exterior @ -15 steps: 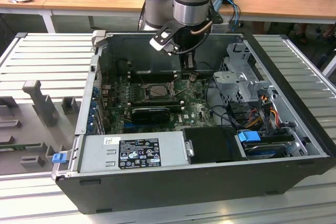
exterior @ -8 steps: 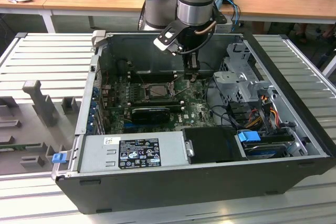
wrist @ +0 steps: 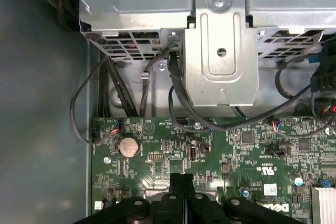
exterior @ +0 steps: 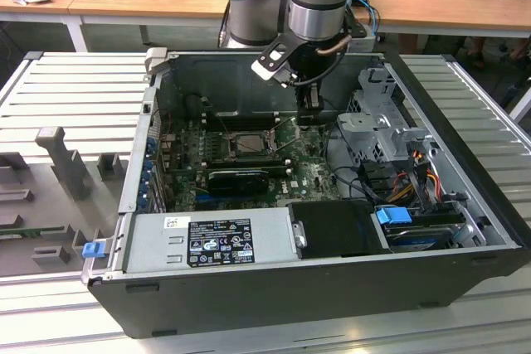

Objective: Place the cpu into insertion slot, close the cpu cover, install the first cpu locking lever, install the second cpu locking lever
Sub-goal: 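Close the cpu cover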

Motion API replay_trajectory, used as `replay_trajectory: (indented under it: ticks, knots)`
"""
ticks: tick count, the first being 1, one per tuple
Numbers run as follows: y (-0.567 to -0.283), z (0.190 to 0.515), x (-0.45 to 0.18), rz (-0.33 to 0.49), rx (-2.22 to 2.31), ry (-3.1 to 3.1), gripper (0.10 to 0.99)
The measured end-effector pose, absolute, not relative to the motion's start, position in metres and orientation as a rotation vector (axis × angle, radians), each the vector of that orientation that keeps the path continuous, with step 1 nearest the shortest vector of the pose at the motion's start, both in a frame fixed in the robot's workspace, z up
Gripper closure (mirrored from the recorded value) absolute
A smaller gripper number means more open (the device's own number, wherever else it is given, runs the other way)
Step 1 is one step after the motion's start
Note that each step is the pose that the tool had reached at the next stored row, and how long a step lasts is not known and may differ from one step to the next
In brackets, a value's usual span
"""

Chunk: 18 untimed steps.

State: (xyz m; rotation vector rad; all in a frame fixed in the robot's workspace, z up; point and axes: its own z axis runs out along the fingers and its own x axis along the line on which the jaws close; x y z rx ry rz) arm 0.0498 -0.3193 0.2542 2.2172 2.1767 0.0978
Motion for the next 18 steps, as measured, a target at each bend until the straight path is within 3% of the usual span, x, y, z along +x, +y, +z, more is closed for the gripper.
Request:
replay_trajectory:
  ticks: [11, 14, 18]
  knots:
    - [-0.32, 0.247, 0.065, 0.095, 2.219, 2.178, 0.98]
    - [-0.32, 0.245, 0.065, 0.017, 2.257, 2.214, 0.98]
    - [-0.32, 0.245, 0.057, 0.017, 2.257, 2.214, 0.98]
